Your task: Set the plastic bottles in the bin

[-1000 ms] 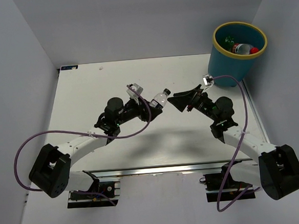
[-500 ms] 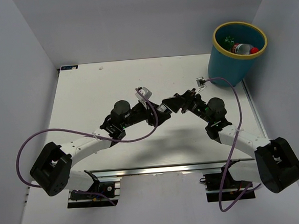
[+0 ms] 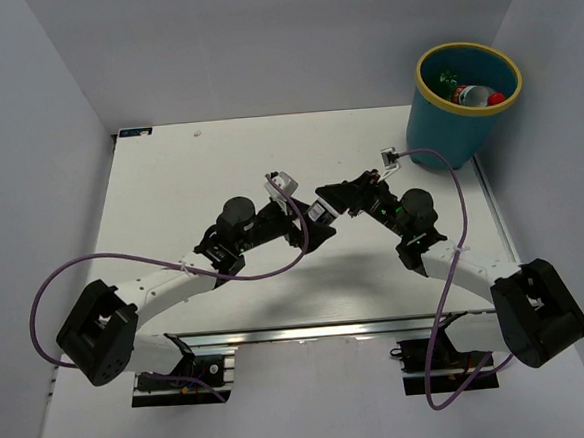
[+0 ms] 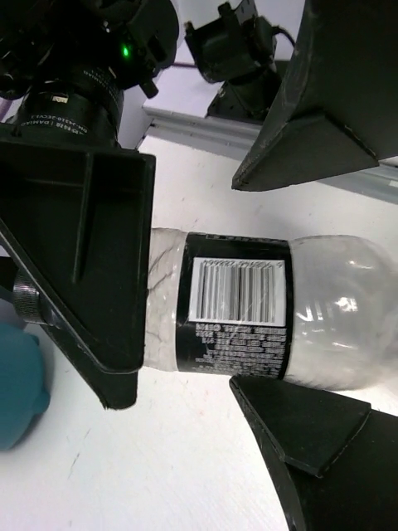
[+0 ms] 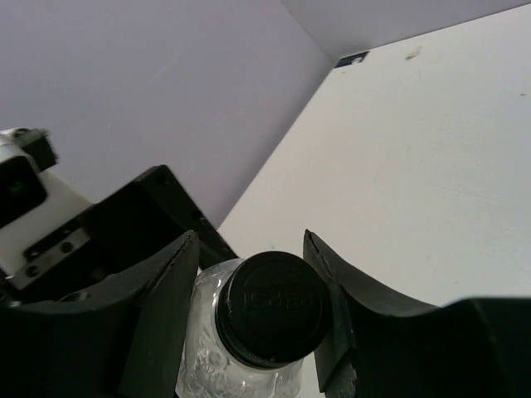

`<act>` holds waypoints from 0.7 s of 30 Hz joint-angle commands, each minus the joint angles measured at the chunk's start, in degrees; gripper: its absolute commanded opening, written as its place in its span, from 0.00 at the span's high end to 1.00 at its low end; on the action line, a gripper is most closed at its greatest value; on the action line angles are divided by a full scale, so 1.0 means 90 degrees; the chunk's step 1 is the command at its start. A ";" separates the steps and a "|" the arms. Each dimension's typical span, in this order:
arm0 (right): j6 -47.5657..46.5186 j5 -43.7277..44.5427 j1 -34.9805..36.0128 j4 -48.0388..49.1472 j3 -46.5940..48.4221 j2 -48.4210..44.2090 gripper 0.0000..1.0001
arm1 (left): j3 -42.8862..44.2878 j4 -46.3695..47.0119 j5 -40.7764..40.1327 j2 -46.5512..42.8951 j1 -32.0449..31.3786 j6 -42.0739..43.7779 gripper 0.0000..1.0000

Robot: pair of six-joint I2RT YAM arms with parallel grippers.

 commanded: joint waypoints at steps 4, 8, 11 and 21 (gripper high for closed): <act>-0.1443 0.0961 -0.0150 -0.1648 0.0958 -0.0517 0.76 | 0.0012 -0.0662 -0.1047 -0.0773 -0.0032 0.0386 0.02; -0.2578 0.1958 -0.0443 -0.2688 0.1585 -0.0800 0.75 | -0.0047 -0.1168 -0.2210 -0.1124 -0.0022 0.0386 0.02; -0.3242 0.2494 -0.0841 -0.3380 0.2344 -0.0811 0.76 | 0.0002 -0.1433 -0.3127 -0.1339 0.0046 0.0318 0.02; -0.4453 0.2495 -0.2806 -0.4798 0.6121 0.1392 0.75 | 0.0928 -0.3630 -0.3949 -0.0647 0.2623 -0.1635 0.02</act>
